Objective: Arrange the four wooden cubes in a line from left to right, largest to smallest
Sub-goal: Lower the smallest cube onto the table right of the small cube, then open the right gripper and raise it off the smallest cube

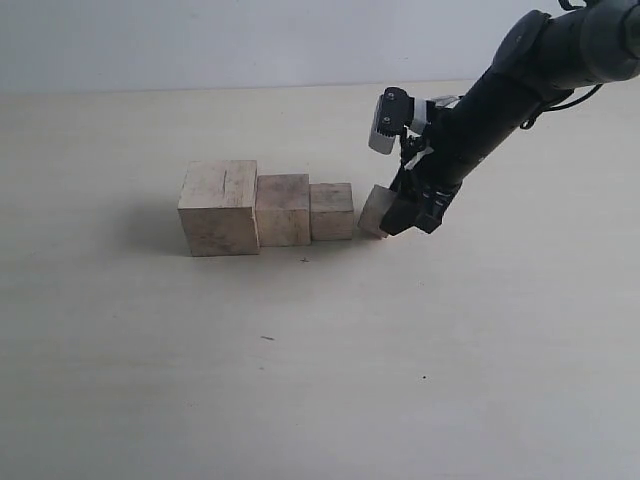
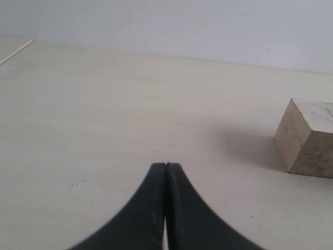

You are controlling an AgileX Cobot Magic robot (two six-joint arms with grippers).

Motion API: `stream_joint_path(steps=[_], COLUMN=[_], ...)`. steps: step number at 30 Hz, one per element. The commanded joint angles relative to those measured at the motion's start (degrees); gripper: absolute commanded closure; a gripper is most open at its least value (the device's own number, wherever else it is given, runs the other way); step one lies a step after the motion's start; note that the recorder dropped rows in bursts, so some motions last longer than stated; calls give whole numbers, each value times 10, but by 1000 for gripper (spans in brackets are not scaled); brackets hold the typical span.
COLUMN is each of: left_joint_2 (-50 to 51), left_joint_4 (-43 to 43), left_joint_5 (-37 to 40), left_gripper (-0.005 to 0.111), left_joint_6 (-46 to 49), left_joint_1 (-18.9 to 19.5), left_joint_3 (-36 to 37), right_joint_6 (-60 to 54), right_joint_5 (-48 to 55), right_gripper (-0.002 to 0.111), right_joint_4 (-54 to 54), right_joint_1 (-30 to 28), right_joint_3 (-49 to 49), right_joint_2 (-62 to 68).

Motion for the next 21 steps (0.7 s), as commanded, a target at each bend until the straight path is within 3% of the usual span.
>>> stream_joint_path(steps=[1, 4, 9, 21], left_joint_2=[-3, -3, -3, -3], left_joint_4=[1, 1, 1, 1], left_joint_5=[-6, -6, -6, -6], left_gripper=[107, 107, 107, 107], left_joint_6=[0, 0, 0, 0], left_joint_1=[-3, -3, -3, -3], left_joint_3=[2, 2, 2, 2], right_joint_6=[-1, -1, 3, 36], right_joint_5=[0, 0, 0, -6], right_gripper=[63, 54, 47, 45], right_joint_4=[7, 7, 21, 30], right_joint_1=[1, 1, 1, 1], right_joint_3=[-5, -5, -5, -5], right_joint_2=[-2, -2, -2, -62])
